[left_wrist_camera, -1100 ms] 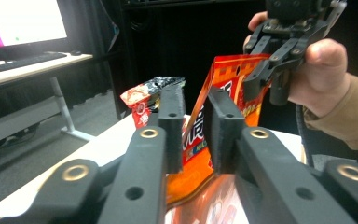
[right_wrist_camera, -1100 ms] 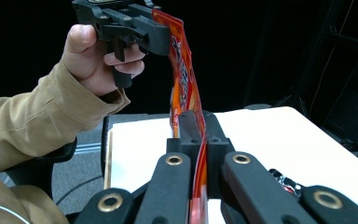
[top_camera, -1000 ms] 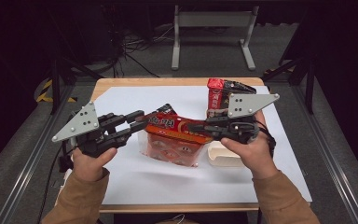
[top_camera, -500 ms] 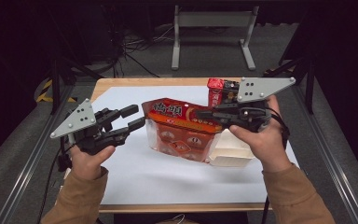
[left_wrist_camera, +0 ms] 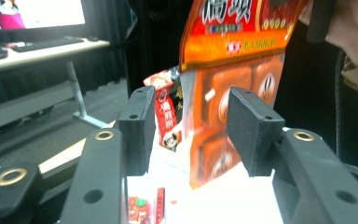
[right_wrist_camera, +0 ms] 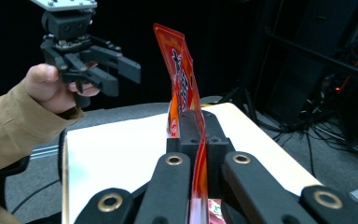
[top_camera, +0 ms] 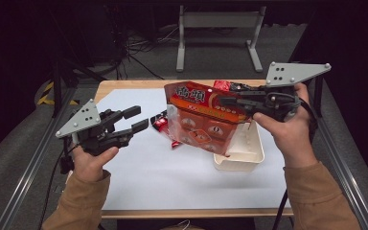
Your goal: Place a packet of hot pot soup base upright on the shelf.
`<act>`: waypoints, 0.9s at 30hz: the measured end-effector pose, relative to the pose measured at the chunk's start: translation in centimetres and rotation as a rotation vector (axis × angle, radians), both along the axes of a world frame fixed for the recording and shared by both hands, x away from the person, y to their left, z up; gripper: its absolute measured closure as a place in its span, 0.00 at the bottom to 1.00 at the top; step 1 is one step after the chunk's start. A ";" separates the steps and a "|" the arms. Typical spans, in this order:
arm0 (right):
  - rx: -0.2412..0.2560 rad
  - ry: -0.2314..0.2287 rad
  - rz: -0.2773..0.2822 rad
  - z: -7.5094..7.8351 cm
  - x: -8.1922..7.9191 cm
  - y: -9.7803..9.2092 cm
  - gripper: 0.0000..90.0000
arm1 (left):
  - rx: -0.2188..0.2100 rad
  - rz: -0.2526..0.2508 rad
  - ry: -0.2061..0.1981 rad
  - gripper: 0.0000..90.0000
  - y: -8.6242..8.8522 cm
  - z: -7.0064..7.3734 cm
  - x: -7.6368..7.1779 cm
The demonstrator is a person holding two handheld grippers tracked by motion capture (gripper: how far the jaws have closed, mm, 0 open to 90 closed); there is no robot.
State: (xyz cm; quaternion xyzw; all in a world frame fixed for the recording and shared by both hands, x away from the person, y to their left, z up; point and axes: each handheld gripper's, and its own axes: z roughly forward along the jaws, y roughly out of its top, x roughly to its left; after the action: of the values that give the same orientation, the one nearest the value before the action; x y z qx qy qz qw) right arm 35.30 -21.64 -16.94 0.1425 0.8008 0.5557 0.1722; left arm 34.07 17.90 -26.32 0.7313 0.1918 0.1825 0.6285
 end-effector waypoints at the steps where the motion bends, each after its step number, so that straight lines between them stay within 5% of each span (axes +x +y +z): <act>1: 0.000 0.000 0.000 0.0 0.0 0.0 1.00 | 0.000 0.000 0.000 0.58 0.0 0.0 0.0; 13: -0.018 -0.015 -0.102 0.4 1.2 -2.0 1.00 | 0.081 0.053 0.041 0.55 -0.1 -2.0 2.1; 27: -0.027 -0.018 -0.194 -0.8 3.1 -4.8 1.00 | 0.090 0.150 0.104 0.49 1.2 -4.6 4.8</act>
State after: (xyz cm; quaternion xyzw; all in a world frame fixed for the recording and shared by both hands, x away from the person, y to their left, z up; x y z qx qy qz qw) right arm 38.45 -26.40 -17.71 0.2123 0.7890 0.5268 0.2342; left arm 38.86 19.07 -30.93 0.7509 0.2699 0.1990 0.5690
